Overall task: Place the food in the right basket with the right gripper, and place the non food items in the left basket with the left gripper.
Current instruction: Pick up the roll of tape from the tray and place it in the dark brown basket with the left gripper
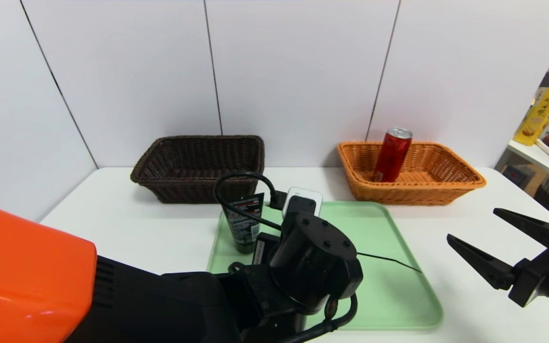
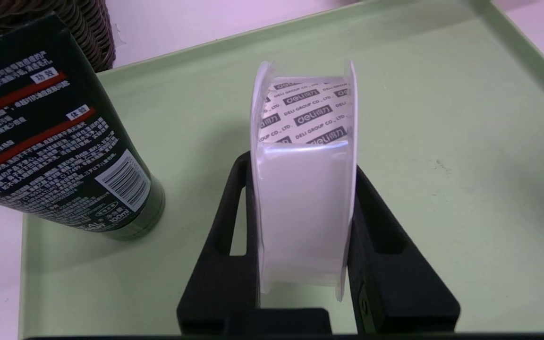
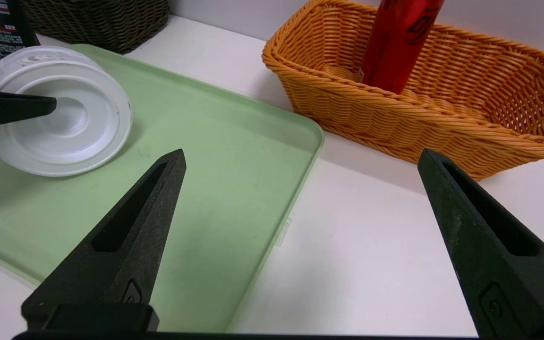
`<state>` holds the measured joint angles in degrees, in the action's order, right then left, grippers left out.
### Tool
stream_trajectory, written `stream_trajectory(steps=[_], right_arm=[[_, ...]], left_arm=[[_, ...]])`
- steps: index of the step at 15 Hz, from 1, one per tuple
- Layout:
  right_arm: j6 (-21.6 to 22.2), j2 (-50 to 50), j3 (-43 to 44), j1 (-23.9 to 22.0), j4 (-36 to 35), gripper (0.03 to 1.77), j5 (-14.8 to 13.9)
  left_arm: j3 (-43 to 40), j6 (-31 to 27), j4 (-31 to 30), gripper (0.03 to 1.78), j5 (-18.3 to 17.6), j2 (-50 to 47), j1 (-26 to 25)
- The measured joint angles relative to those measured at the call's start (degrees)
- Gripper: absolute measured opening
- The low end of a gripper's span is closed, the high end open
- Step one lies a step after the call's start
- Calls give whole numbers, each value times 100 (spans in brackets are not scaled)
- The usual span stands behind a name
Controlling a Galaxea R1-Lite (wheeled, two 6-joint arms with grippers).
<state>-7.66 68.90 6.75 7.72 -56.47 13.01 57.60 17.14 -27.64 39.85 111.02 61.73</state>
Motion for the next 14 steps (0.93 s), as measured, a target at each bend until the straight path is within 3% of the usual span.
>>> stream_trajectory(steps=[7, 14], right_arm=[[0, 4, 0, -1, 5, 169, 2], [-6, 2, -30, -1, 0, 169, 0]], left_arm=[[74, -367, 2, 51, 13, -479, 266], [607, -1202, 33, 51, 22, -1023, 334]])
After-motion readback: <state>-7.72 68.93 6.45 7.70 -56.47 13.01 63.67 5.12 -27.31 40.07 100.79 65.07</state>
